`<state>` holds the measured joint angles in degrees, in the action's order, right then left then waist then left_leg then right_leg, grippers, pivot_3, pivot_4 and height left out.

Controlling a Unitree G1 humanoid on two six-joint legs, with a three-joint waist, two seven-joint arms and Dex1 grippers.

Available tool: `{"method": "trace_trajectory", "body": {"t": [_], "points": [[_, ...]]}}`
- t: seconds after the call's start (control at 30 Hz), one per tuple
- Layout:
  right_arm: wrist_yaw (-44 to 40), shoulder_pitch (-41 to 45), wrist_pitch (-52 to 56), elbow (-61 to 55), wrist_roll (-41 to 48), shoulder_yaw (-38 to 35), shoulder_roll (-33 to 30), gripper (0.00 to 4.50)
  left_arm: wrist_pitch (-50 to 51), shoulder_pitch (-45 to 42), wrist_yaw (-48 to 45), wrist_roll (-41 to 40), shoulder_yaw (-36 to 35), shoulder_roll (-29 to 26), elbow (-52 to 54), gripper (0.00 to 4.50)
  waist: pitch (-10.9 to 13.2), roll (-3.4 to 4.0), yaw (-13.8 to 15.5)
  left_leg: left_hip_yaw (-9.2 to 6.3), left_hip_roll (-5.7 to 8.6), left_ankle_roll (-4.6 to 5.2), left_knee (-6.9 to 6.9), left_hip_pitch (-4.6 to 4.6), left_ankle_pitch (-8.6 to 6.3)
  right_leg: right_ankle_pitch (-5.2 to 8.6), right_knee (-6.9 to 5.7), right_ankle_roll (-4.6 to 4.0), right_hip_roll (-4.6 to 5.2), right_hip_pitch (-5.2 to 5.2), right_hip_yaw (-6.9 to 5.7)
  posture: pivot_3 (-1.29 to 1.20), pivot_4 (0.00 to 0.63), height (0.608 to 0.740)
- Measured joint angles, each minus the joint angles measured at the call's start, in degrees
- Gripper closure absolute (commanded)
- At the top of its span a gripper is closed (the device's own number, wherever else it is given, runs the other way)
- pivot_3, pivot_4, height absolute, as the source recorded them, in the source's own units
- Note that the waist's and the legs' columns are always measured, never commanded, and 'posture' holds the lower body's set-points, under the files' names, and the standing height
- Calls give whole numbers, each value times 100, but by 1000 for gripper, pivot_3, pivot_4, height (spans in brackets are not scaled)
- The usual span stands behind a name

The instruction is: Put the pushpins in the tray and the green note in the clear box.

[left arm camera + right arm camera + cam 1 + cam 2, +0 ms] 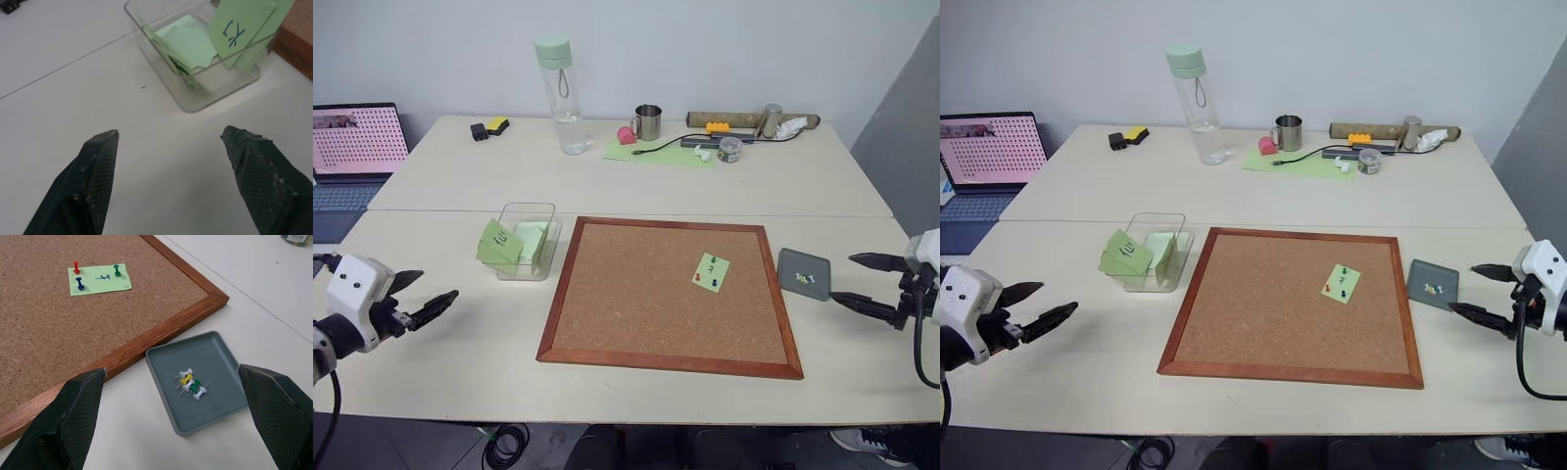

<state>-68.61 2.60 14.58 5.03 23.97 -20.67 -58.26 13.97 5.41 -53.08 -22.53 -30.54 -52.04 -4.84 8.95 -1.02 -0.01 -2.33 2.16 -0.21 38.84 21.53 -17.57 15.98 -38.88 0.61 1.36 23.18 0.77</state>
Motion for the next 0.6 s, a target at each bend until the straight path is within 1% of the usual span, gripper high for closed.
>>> {"method": "trace_trajectory", "body": {"t": [0.07,0.13,0.27,0.47,0.5,0.57,0.6], "points": [[4,-68,39,-106,17,-15,0,0,69,-69,-50,-18,23,-1,73,1945,0,0,-2,0,0,0,0,0,0,0,0,0,0,0,0,0,150,740],[8,-156,110,-193,37,-51,3,0,138,-76,-131,-38,104,-1,223,2479,0,0,-2,0,0,0,0,1,0,0,0,0,0,0,1,0,150,740],[33,-189,256,-508,170,-82,11,0,333,-299,-245,-145,410,-1,652,3230,0,0,1,-2,0,0,0,1,0,0,-2,0,0,0,-1,0,150,740],[133,-235,578,-1107,394,-123,27,0,612,-1043,-278,-239,1229,33,1374,4374,0,-1,8,-2,1,-1,4,3,0,0,-2,1,-1,0,-2,0,150,740],[171,-216,647,-1238,437,-115,52,0,661,-1210,-275,-238,1434,108,1479,4466,0,0,7,-2,2,-1,4,3,0,0,-3,1,-1,0,-1,0,150,740],[261,-135,730,-1449,482,-60,102,0,688,-1397,-277,-233,1798,272,1643,4466,0,0,7,-2,2,-1,4,4,1,0,-3,1,-2,0,-2,0,150,740],[345,-78,781,-1534,495,-29,153,0,720,-1565,-261,-210,2061,451,1656,4466,0,-1,8,-2,2,-1,4,4,1,0,-3,1,-2,0,-2,0,150,740]]}}
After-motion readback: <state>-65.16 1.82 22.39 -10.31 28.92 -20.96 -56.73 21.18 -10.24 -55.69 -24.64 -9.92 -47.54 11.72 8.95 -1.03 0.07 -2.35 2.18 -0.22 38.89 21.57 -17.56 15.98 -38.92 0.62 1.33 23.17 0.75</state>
